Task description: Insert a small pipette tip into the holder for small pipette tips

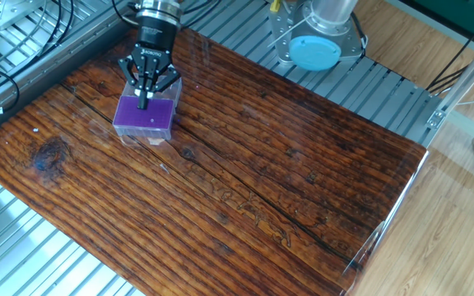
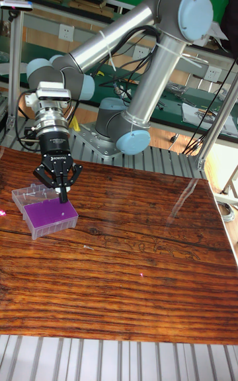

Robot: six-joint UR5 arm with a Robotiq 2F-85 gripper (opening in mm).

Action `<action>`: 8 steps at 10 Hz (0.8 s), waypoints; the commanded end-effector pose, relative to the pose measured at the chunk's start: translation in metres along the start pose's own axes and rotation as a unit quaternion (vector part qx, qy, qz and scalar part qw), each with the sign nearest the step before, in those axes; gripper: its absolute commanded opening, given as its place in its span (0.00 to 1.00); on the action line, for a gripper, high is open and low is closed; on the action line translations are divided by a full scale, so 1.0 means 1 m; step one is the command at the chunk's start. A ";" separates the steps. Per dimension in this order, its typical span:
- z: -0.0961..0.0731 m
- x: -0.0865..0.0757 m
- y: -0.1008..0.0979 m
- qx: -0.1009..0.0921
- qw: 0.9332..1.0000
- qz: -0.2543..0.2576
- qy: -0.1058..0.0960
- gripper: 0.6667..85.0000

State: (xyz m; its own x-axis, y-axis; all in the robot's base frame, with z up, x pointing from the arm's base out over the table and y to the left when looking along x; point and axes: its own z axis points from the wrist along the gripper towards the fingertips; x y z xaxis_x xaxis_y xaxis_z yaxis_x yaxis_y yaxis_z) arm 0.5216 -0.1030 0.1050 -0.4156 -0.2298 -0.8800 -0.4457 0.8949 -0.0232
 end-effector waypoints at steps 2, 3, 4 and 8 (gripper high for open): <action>-0.002 0.007 0.006 -0.016 0.999 -0.046 0.011 0.06; -0.002 0.002 0.012 -0.026 0.999 -0.043 0.001 0.06; -0.003 0.000 0.015 -0.033 0.998 -0.049 -0.004 0.06; -0.003 -0.011 0.028 -0.054 0.997 -0.052 -0.020 0.06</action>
State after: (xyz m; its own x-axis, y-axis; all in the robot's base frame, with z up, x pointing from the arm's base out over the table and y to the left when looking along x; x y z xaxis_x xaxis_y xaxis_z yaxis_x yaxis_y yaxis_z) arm 0.5105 -0.0816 0.1057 -0.3531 -0.3174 -0.8801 -0.5579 0.8266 -0.0743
